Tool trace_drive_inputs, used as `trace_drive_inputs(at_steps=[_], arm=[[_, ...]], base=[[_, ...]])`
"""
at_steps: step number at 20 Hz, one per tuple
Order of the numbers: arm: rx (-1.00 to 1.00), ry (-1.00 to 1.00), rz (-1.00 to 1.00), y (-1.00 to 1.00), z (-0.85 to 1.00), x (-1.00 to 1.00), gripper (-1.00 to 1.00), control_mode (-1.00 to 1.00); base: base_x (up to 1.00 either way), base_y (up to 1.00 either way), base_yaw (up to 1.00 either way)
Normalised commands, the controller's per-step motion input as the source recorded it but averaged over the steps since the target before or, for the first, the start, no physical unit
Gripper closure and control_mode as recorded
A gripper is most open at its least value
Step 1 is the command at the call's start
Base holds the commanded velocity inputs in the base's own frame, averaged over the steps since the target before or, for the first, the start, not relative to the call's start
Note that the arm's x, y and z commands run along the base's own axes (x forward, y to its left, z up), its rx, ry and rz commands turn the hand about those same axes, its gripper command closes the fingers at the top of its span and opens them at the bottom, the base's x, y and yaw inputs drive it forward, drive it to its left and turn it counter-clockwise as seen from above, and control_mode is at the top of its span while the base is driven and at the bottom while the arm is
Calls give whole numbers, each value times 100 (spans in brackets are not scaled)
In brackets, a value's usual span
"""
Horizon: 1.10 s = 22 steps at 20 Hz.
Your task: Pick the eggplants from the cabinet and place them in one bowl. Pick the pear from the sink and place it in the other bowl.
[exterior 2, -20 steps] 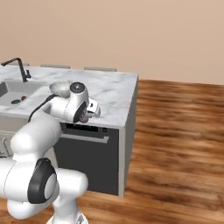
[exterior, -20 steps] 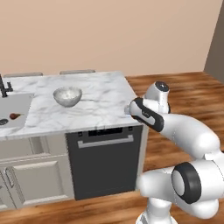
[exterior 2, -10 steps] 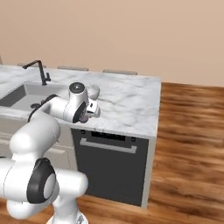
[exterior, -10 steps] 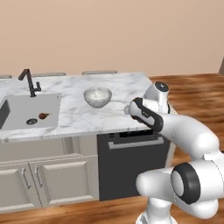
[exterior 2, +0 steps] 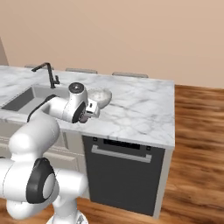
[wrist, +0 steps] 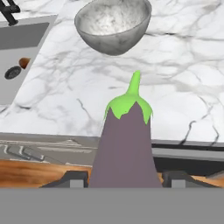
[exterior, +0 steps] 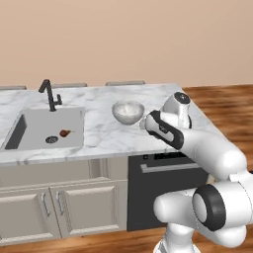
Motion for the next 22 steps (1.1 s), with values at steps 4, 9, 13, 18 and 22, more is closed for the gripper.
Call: trace_drive_inputs(at_steps=[4,9,13,18,22], arm=[[0,0,0,0,0,0,100,100],[0,0,0,0,0,0,100,100],[0,0,0,0,0,0,100,100],[0,0,0,0,0,0,100,100],[0,0,0,0,0,0,100,100]], base=[[42,31,3],[41,27,3],[40,19,2],[34,15,0],[18,8,1]])
